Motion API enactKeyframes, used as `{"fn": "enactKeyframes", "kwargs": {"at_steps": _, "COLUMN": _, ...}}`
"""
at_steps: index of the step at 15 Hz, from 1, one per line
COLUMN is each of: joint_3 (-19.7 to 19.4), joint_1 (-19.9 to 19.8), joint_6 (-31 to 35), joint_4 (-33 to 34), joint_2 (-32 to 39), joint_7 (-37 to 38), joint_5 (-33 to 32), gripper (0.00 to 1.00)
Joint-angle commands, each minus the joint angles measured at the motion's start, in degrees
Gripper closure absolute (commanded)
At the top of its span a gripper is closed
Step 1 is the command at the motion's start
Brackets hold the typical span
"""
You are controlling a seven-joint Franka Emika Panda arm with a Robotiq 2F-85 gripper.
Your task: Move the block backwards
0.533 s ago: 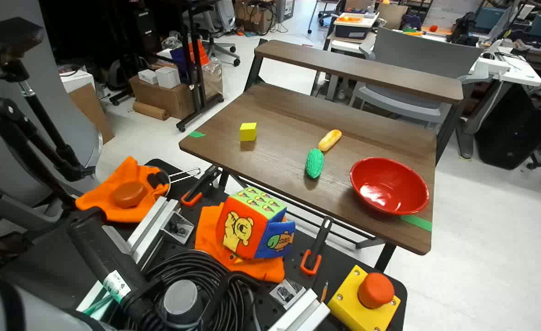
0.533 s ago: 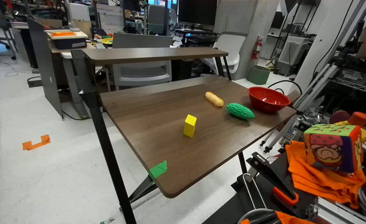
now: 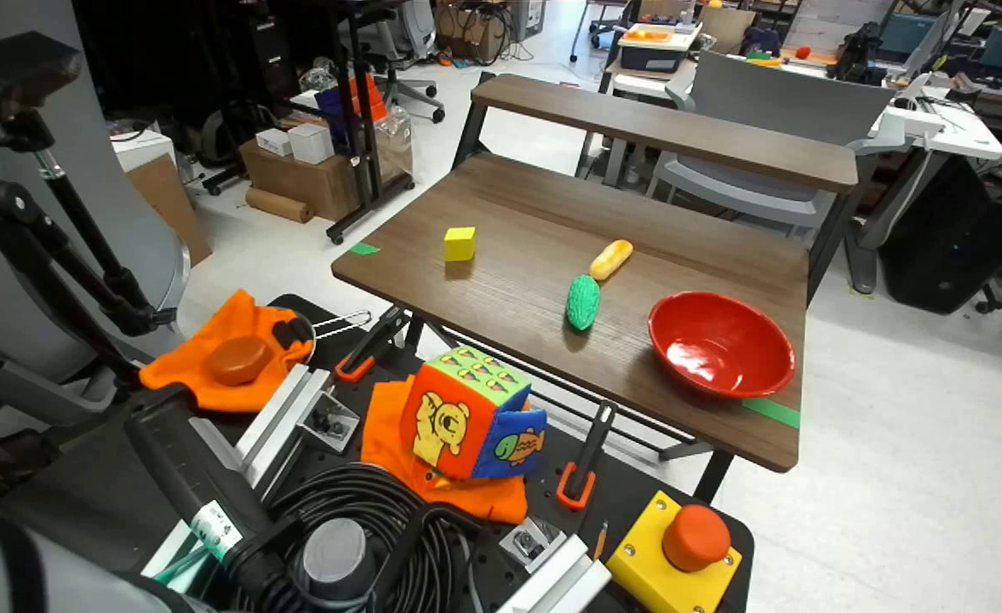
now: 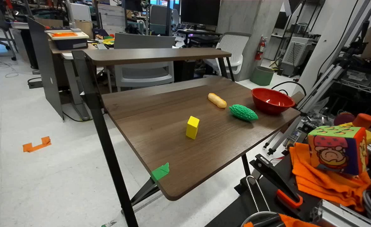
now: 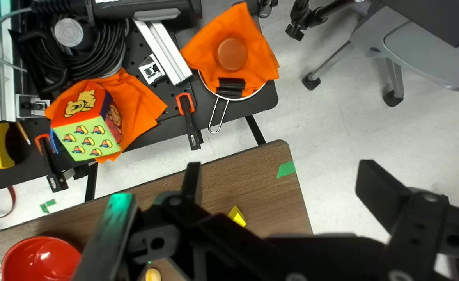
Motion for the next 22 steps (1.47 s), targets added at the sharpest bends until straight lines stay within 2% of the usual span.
{"fn": "enactKeyframes", "kwargs": {"at_steps": 1, "joint_3": 0.38, "joint_1": -0.26, "joint_6": 0.36, "joint_4": 0.30, "joint_2": 0.91, "joint_7": 0.22, "joint_5": -0.64, "gripper": 0.00}}
{"fn": "enactKeyframes", "kwargs": {"at_steps": 5, "joint_3": 1.54, "joint_1": -1.07, "joint_6": 5.82, "joint_4": 0.58, "joint_2": 6.27, "joint_7": 1.25, "joint_5": -3.19, "gripper": 0.00}}
{"fn": "enactKeyframes", "kwargs": {"at_steps": 9, "joint_3": 2.14, "joint_1": -1.24, "joint_6": 13.61, "joint_4": 1.73, "joint_2": 14.96, "joint_7": 3.83, "joint_5": -7.66, "gripper": 0.00}}
{"fn": "enactKeyframes", "kwargs": {"at_steps": 16, "joint_3": -0.01, "joint_1": 0.61, "joint_6": 31.28, "joint_4": 4.35, "joint_2": 32.87, "joint_7": 9.74, "joint_5": -14.65, "gripper": 0.00}}
{"fn": "enactKeyframes", "kwargs": {"at_steps": 19, "joint_3": -2.11, "joint_1": 1.96, "joint_6": 34.13, "joint_4": 7.72, "joint_2": 40.24, "joint_7": 12.87, "joint_5": -16.76, "gripper": 0.00}}
{"fn": "enactKeyframes", "kwargs": {"at_steps": 22, "joint_3": -4.90, "joint_1": 3.94, "joint_6": 32.29, "joint_4": 12.93, "joint_2": 47.67, "joint_7": 15.49, "joint_5": -18.06, "gripper": 0.00}}
